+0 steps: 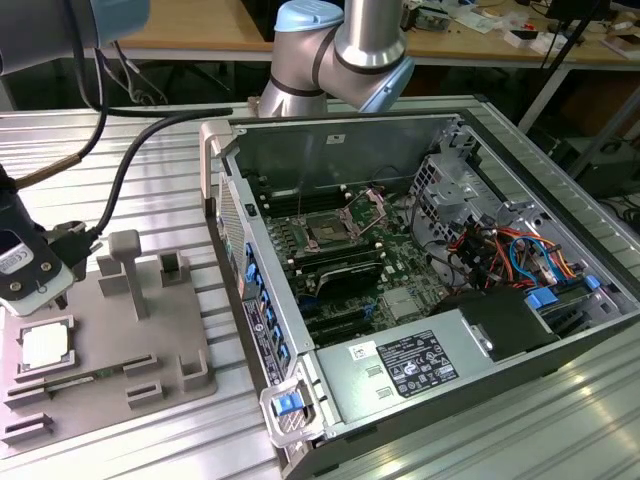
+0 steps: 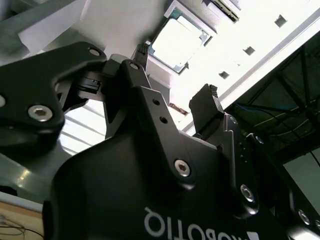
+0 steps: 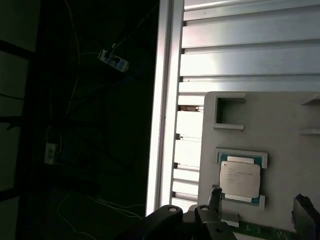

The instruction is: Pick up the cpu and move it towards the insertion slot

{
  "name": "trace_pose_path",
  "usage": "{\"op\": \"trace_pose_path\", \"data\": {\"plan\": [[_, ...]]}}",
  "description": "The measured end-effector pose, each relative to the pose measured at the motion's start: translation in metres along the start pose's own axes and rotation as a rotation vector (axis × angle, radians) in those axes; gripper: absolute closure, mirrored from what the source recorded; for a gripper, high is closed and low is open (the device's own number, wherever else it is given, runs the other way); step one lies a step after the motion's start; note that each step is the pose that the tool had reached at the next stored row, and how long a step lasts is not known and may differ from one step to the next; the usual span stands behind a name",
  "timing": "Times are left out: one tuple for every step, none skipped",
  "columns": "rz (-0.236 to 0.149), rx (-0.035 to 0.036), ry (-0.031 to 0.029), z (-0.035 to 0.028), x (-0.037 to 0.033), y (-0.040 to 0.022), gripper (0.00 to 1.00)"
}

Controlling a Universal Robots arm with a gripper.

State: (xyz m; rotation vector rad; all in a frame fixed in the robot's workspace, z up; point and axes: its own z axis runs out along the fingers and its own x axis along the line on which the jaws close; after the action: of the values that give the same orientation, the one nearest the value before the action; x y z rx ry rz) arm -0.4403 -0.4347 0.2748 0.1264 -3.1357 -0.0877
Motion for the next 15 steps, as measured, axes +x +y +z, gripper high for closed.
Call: {"op": "trace_pose_path", "data": {"plan": [[0.0, -0.0001, -0.0001, 0.0, 0.0, 0.0, 0.39], [0.0, -0.0025, -0.0004, 0.0001, 0.0, 0.0, 0.39], [0.0, -0.0046, -0.0005, 0.0001, 0.0, 0.0, 0.39], [0.0, -0.0047, -0.0005, 0.0001, 0.0, 0.0, 0.39], [0.0, -0.0048, -0.0006, 0.0001, 0.0, 0.0, 0.39], [0.0, -0.0049, -0.0006, 0.0001, 0.0, 0.0, 0.39], [0.0, -0.005, -0.0006, 0.0001, 0.0, 0.0, 0.39], [0.0, -0.0051, -0.0006, 0.0001, 0.0, 0.0, 0.39], [0.0, -0.0051, -0.0006, 0.0001, 0.0, 0.0, 0.39], [0.0, -0.0051, -0.0006, 0.0002, 0.0, -0.0001, 0.39], [0.0, -0.005, -0.0004, 0.0003, 0.0001, -0.0001, 0.39], [0.0, -0.0052, -0.0007, 0.0009, 0.0, -0.0001, 0.39], [0.0, -0.0052, -0.0007, 0.0016, 0.0, -0.0001, 0.39], [0.0, -0.0051, -0.0006, 0.0025, 0.0, -0.0002, 0.39], [0.0, -0.0051, -0.0006, 0.0037, 0.0, -0.0002, 0.39]]}}
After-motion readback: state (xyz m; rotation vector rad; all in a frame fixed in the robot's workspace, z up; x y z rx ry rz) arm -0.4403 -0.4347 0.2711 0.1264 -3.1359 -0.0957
